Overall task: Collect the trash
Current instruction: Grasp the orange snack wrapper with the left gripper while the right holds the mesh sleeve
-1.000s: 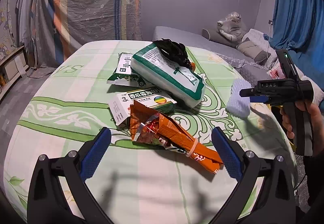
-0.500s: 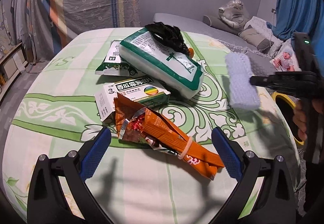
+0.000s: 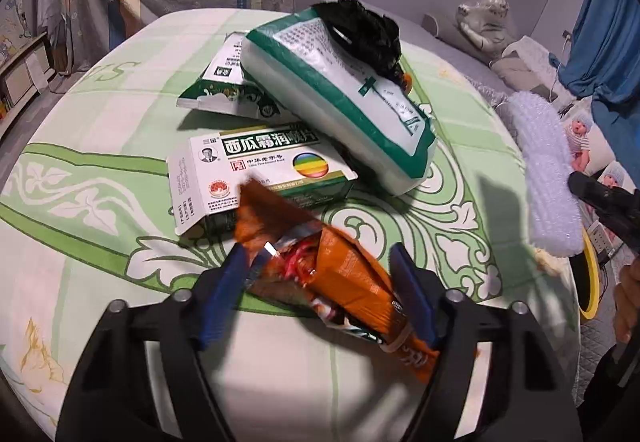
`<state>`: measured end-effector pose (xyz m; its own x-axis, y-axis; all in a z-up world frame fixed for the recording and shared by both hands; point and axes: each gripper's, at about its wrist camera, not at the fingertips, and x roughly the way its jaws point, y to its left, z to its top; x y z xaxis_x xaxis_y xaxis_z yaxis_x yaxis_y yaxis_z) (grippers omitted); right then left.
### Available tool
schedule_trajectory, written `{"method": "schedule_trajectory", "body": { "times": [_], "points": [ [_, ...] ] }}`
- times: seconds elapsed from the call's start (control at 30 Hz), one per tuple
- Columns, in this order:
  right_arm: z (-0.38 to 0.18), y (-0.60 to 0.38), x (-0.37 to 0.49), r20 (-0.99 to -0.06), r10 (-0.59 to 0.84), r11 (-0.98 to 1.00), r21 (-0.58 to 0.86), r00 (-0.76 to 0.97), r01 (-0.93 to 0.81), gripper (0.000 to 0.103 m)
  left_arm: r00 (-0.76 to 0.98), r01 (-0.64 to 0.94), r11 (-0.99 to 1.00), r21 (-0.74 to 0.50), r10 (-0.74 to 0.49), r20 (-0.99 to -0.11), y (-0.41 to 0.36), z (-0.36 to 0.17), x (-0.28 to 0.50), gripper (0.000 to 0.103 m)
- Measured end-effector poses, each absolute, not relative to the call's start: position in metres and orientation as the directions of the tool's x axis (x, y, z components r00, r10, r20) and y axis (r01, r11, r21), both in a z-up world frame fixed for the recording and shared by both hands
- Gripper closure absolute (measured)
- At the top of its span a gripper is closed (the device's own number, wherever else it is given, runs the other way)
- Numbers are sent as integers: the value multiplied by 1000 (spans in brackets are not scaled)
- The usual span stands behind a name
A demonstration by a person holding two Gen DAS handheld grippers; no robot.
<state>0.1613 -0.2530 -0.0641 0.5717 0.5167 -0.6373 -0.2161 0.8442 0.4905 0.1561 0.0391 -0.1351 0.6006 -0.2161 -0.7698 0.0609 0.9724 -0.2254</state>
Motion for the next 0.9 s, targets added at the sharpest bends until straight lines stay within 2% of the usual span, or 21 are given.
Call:
{"method": "schedule_trajectory", "body": {
  "times": [0.07,0.1,0.17,0.27,0.37,0.43,0.73,0.9],
  "points": [
    [-63,-254,159,-629,530,835,504,568,-220,93,607,53,969,-242,-224,-763,40,-134,154,50],
    [-62,-255,157,-628,532,834,505,568,-223,93,614,60,970,-235,-221,-758,39,-131,153,52],
    [-60,-257,153,-619,535,831,509,575,-226,93,623,74,972,-221,-218,-751,38,-128,152,68],
    [-59,-260,149,-613,539,828,513,578,-228,93,631,87,965,-248,-246,-736,41,-124,147,78],
    [-61,-262,146,-611,541,824,521,577,-221,93,645,117,958,-262,-274,-714,42,-117,138,82],
    [-62,-263,144,-612,540,825,522,578,-219,93,654,138,953,-268,-291,-699,42,-112,132,92],
    [-52,-264,132,-593,541,822,524,597,-224,93,735,180,958,-225,-283,-617,42,-81,101,93],
    [-43,-263,123,-580,536,826,510,613,-240,93,785,192,969,-158,-248,-568,33,-60,91,93]
  ]
}}
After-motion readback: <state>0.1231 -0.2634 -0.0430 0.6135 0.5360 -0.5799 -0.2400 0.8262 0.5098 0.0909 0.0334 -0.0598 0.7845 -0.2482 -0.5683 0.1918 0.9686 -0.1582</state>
